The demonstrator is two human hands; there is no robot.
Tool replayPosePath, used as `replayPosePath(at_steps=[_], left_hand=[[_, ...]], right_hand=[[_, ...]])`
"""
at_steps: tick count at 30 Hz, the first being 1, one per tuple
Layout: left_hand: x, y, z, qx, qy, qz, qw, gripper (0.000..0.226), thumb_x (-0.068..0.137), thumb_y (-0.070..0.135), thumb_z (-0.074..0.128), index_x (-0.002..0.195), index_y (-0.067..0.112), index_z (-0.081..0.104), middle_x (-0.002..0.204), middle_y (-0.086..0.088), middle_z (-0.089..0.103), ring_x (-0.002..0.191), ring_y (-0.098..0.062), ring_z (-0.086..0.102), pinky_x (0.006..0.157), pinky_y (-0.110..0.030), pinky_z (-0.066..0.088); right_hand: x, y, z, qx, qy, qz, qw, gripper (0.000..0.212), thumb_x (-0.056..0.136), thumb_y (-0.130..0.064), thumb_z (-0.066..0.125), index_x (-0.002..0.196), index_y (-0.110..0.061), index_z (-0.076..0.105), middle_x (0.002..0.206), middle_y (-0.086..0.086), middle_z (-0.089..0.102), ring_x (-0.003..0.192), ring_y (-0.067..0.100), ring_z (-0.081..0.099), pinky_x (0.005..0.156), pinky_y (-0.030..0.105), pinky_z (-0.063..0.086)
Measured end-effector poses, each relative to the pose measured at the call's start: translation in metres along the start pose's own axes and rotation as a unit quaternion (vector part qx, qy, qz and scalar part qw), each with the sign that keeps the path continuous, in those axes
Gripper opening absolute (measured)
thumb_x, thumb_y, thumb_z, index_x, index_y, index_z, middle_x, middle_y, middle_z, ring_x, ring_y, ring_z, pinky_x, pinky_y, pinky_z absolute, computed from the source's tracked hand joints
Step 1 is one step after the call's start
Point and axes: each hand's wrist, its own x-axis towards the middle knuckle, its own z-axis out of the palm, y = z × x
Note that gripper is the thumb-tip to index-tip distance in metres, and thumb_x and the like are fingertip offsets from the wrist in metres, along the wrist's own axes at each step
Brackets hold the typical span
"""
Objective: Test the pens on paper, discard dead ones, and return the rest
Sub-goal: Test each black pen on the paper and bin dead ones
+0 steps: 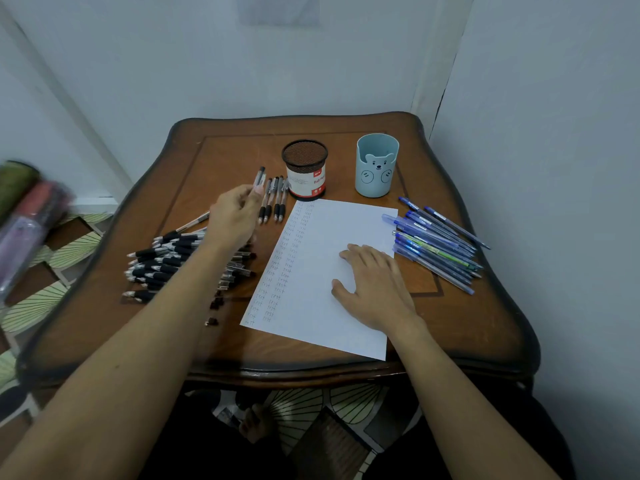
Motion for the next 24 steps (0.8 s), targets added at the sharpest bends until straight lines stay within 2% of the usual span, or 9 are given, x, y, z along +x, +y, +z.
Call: replayPosePath(at_steps=[3,5,7,9,12,16,18,21,24], left_hand=[[0.025,-0.002,0.006,0.135,0.027,-0.026,0.99,0.042,0.108,0.035,0.041,0.139,0.012,0.059,0.107,-0.01,0.068,0.074,-0.018,0.056,0.07,-0.026,0.049],[0.041,-0.007,0.011,0.185,0.004,-0.057,0.981,0.041,0.106,0.021,0.039,0.136,0.002,0.058,0.123,-0.019,0.064,0.102,-0.031,0.06,0.093,-0.036,0.051],[0.054,-0.013,0.017,0.226,-0.031,-0.09,0.969,0.039,0.103,0.015,0.037,0.128,-0.006,0.059,0.129,-0.026,0.059,0.12,-0.039,0.052,0.105,-0.044,0.045],[0.061,-0.012,0.024,0.268,-0.05,-0.121,0.955,0.032,0.102,0.012,0.041,0.122,-0.007,0.058,0.134,-0.027,0.053,0.123,-0.037,0.048,0.106,-0.04,0.037],[0.065,-0.008,0.032,0.299,-0.048,-0.139,0.943,0.031,0.099,0.012,0.053,0.127,-0.001,0.056,0.142,-0.022,0.046,0.13,-0.035,0.043,0.106,-0.04,0.039],[0.067,-0.01,0.034,0.284,-0.06,-0.144,0.946,0.02,0.098,0.01,0.054,0.115,0.003,0.061,0.109,-0.014,0.061,0.099,-0.027,0.059,0.078,-0.034,0.051],[0.066,-0.012,0.033,0.272,-0.07,-0.131,0.951,0.027,0.1,0.011,0.05,0.124,0.004,0.061,0.105,-0.013,0.062,0.093,-0.025,0.06,0.073,-0.033,0.05],[0.064,-0.018,0.028,0.248,-0.052,-0.098,0.962,0.035,0.102,0.016,0.044,0.132,0.006,0.059,0.124,-0.015,0.064,0.105,-0.029,0.06,0.09,-0.041,0.054],[0.061,-0.026,0.018,0.288,0.024,-0.085,0.954,0.032,0.102,0.024,0.047,0.127,0.012,0.062,0.128,-0.012,0.062,0.121,-0.032,0.053,0.106,-0.05,0.043]], right_hand=[[0.0,0.0,0.001,0.0,0.001,0.0,1.0,0.056,0.099,-0.052,0.043,0.148,-0.028,0.038,0.159,-0.008,0.031,0.148,0.012,0.021,0.122,0.038,0.008],[0.0,0.001,0.001,0.002,0.002,0.0,1.0,0.056,0.098,-0.053,0.044,0.148,-0.027,0.038,0.159,-0.007,0.032,0.148,0.012,0.022,0.122,0.038,0.008],[0.0,0.001,0.001,0.006,0.006,-0.002,1.0,0.056,0.098,-0.052,0.044,0.148,-0.027,0.039,0.159,-0.007,0.033,0.147,0.013,0.023,0.122,0.038,0.009],[0.0,0.001,0.001,0.004,0.007,-0.004,1.0,0.055,0.098,-0.052,0.044,0.147,-0.027,0.039,0.158,-0.007,0.032,0.147,0.013,0.023,0.122,0.038,0.01],[0.001,0.001,0.002,0.003,0.01,-0.005,1.0,0.055,0.098,-0.052,0.044,0.147,-0.027,0.039,0.158,-0.007,0.033,0.147,0.013,0.023,0.122,0.038,0.01],[0.001,0.001,0.002,0.004,0.006,-0.003,1.0,0.055,0.098,-0.052,0.044,0.148,-0.027,0.039,0.159,-0.007,0.032,0.147,0.012,0.021,0.122,0.037,0.009],[0.001,0.0,0.001,0.004,0.004,-0.003,1.0,0.055,0.098,-0.052,0.044,0.148,-0.028,0.038,0.159,-0.008,0.031,0.148,0.012,0.021,0.122,0.037,0.008],[0.001,0.0,0.001,0.004,0.005,-0.001,1.0,0.056,0.099,-0.052,0.044,0.148,-0.027,0.038,0.159,-0.007,0.031,0.148,0.013,0.021,0.122,0.037,0.008],[0.001,0.0,0.001,0.004,0.002,0.0,1.0,0.056,0.099,-0.053,0.043,0.148,-0.028,0.038,0.16,-0.007,0.031,0.148,0.013,0.021,0.122,0.037,0.009]])
